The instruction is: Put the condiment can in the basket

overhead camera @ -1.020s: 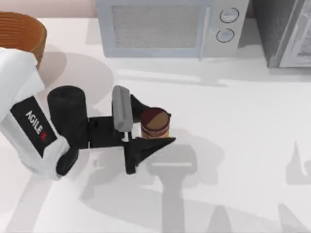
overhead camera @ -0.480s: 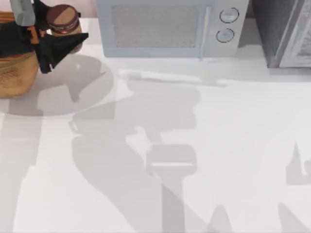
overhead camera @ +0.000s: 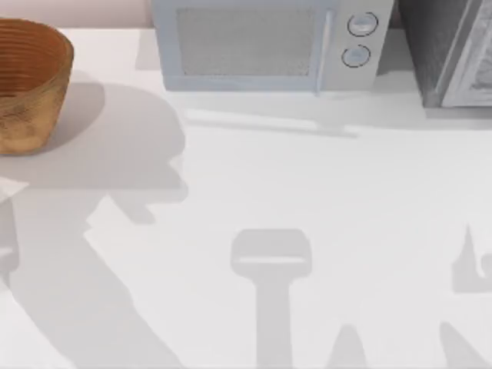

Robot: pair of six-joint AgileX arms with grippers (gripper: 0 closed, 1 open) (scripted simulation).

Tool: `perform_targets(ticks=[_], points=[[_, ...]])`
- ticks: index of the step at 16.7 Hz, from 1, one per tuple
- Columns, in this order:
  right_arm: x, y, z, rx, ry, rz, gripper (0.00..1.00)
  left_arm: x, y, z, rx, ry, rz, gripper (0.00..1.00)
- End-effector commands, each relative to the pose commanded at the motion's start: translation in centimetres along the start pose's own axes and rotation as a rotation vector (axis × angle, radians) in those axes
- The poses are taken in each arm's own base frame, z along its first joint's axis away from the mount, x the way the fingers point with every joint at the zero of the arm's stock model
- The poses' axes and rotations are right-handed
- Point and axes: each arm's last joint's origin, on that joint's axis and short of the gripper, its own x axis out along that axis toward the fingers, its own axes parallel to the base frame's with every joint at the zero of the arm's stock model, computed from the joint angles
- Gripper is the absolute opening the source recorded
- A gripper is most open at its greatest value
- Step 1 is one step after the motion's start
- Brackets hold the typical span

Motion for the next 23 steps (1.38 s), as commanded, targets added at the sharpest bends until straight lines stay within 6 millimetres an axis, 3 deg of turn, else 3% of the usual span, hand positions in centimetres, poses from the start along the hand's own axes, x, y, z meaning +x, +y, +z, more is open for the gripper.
perform_targets(ticks=[3,9,17,22,23], points=[[0.0,0.0,0.0,0.0,0.0,0.0,1.0,-2.7,0.6,0.5,-0.033,0.009,0.055,0.0],[0.0,0.0,0.0,0.0,0.0,0.0,1.0,-2.6,0.7,0.2,-0.04,0.011,0.057,0.0],[0.0,0.0,0.0,0.0,0.0,0.0,1.0,2.7,1.0,-1.6,-0.028,0.009,0.061,0.0],[0.0,0.0,0.0,0.0,0.0,0.0,1.0,3.2,0.9,-1.8,-0.035,0.009,0.058,0.0],[0.0,0.0,0.0,0.0,0.0,0.0,1.0,3.2,0.9,-1.8,-0.035,0.009,0.058,0.08]])
